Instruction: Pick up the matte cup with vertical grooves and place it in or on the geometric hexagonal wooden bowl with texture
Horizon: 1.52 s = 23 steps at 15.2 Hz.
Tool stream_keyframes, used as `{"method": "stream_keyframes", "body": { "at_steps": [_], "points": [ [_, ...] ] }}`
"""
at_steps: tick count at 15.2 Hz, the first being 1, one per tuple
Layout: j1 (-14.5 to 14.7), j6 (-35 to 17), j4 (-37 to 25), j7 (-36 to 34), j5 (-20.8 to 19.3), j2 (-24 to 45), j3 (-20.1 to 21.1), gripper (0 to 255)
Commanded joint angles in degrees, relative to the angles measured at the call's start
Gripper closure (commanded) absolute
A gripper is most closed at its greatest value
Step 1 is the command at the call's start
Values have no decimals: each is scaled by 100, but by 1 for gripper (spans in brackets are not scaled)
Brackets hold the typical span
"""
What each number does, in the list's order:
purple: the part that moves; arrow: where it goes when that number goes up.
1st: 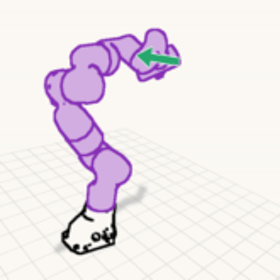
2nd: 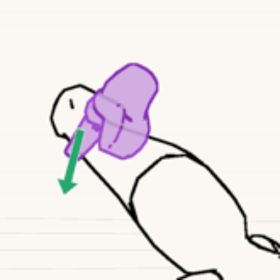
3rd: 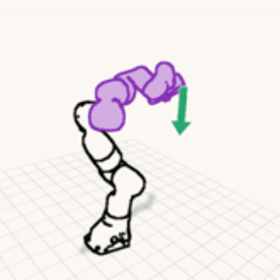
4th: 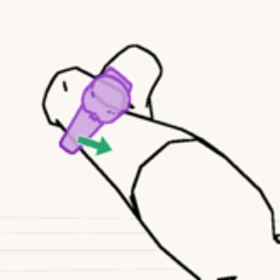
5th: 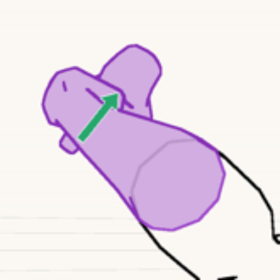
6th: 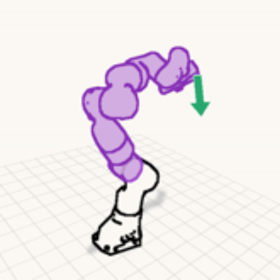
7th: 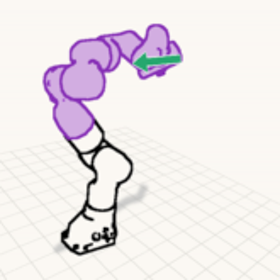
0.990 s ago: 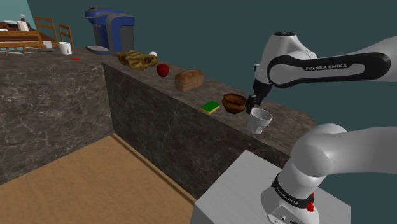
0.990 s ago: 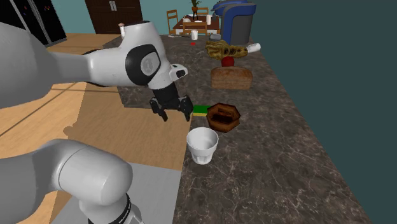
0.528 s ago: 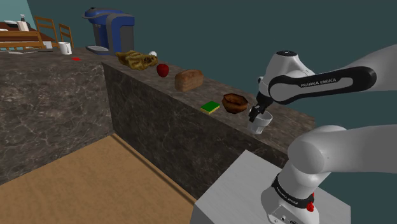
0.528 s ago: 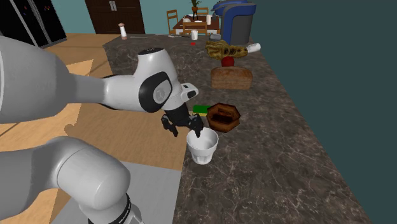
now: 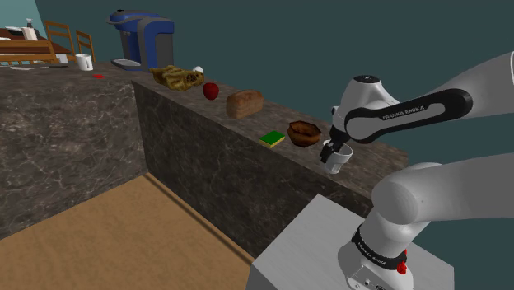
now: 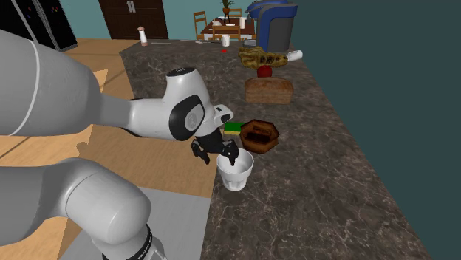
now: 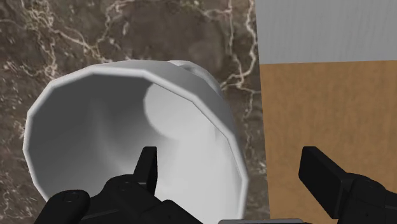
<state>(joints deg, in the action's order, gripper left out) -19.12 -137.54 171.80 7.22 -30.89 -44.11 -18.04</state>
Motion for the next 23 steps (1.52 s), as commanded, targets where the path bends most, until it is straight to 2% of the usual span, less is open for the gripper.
{"method": "stream_keyframes", "body": {
  "at_steps": [1, 5, 6, 15, 23],
  "points": [
    [3, -18, 1, -11, -2, 16, 3, 0],
    [3, -16, 1, -10, -2, 15, 3, 0],
    [3, -16, 1, -10, -2, 15, 3, 255],
    [3, -18, 1, -11, -2, 16, 4, 255],
    [165, 874, -376, 189, 323, -515, 131, 255]
  ]
}}
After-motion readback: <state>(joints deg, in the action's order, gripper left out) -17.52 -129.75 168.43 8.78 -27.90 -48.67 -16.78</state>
